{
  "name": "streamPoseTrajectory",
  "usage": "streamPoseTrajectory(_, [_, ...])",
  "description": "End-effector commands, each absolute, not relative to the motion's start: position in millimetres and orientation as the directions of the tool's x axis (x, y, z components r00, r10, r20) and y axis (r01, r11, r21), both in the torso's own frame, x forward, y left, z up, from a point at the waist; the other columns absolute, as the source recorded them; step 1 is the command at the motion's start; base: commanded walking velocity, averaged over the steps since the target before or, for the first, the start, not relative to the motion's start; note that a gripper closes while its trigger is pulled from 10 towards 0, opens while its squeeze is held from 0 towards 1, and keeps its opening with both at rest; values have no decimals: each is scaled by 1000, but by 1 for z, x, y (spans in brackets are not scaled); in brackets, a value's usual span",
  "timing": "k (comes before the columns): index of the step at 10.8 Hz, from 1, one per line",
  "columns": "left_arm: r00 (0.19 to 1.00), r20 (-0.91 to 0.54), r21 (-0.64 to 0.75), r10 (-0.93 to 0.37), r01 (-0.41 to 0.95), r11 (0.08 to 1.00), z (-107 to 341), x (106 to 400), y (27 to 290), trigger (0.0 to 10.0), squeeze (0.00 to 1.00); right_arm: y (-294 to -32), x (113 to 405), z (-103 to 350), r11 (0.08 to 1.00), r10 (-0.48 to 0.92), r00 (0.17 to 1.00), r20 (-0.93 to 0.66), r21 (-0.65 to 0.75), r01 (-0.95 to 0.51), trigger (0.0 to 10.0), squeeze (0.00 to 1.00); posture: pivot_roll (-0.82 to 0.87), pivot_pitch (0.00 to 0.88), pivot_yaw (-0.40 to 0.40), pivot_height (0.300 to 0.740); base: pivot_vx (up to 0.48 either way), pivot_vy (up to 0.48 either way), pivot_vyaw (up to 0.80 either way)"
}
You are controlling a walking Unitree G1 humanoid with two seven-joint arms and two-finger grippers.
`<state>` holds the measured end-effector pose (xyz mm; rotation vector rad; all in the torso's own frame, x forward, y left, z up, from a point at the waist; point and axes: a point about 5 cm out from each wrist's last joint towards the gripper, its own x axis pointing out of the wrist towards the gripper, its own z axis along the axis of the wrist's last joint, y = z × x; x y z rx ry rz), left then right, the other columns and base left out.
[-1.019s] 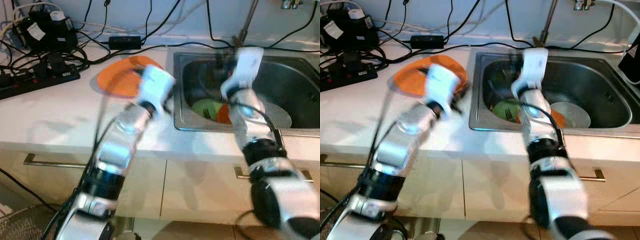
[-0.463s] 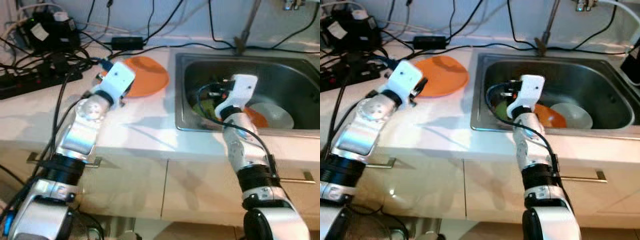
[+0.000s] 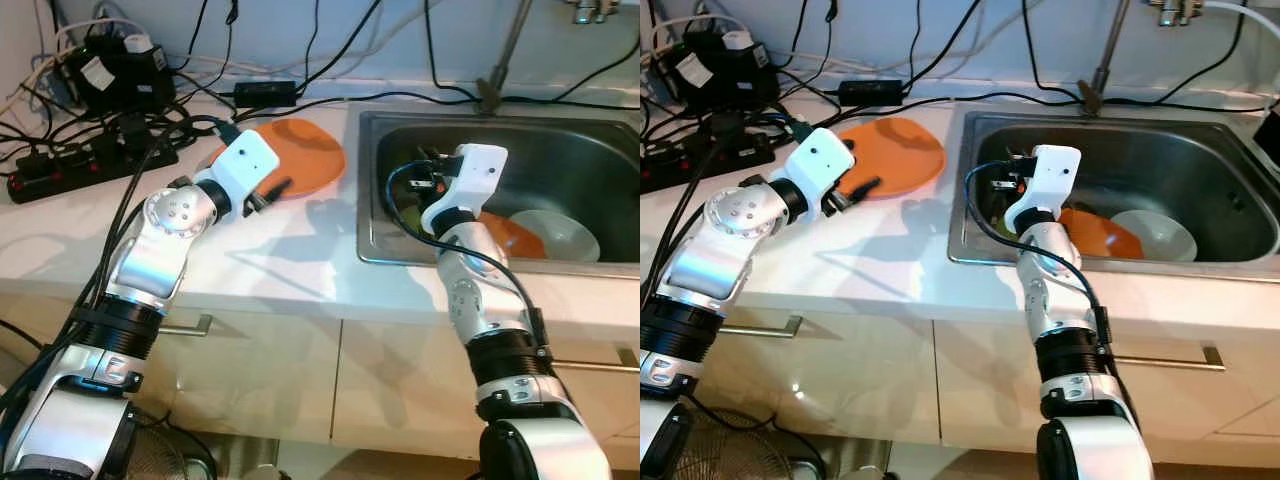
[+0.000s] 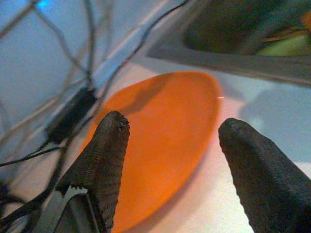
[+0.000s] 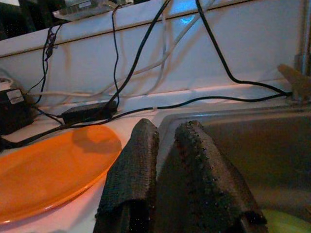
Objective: Kitchen organization
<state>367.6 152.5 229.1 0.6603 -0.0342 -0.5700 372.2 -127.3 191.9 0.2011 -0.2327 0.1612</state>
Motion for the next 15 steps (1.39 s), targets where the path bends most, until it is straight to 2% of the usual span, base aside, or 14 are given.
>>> streamPoseTrajectory(1, [828, -161, 601, -537, 514, 613, 235, 367, 152, 10000, 1000, -125, 372, 193, 966, 139, 961, 238, 183, -185, 10000, 0, 239, 7, 51, 740, 0, 0, 0])
streamPoseTrajectory(2, [819, -177, 620, -546, 524, 585, 236, 367, 153, 10000, 1000, -124, 371, 194, 965, 139, 962, 236, 184, -185, 10000, 0, 239, 16, 52, 740, 0, 0, 0])
streamPoseTrajectory(3, [823, -218, 706, -525, 504, 498, 235, 370, 154, 10000, 1000, -124, 372, 194, 966, 135, 963, 234, 186, -181, 10000, 0, 237, 19, 57, 740, 0, 0, 0])
streamPoseTrajectory(4, [828, -253, 770, -500, 485, 414, 232, 374, 153, 10000, 0, -124, 371, 193, 967, 133, 965, 227, 185, -177, 10000, 0, 235, 28, 59, 740, 0, 0, 0])
streamPoseTrajectory(5, [831, -285, 808, -478, 477, 346, 224, 379, 147, 10000, 0, -121, 370, 190, 965, 160, 965, 206, 174, -197, 10000, 0, 230, 36, 61, 740, 0, 0, 0])
streamPoseTrajectory(7, [833, -320, 824, -451, 480, 301, 210, 386, 140, 10000, 0, -118, 367, 188, 961, 177, 963, 205, 175, -214, 10000, 0, 209, 55, 61, 740, 0, 0, 0])
streamPoseTrajectory(9, [830, -338, 821, -444, 490, 293, 204, 393, 136, 10000, 0, -119, 367, 187, 963, 180, 965, 193, 167, -213, 10000, 0, 201, 70, 54, 740, 0, 0, 0])
streamPoseTrajectory(15, [853, -361, 894, -375, 431, 119, 208, 408, 122, 10000, 0, -115, 357, 193, 961, 181, 963, 200, 170, -216, 10000, 0, 187, 144, 69, 740, 0, 0, 0])
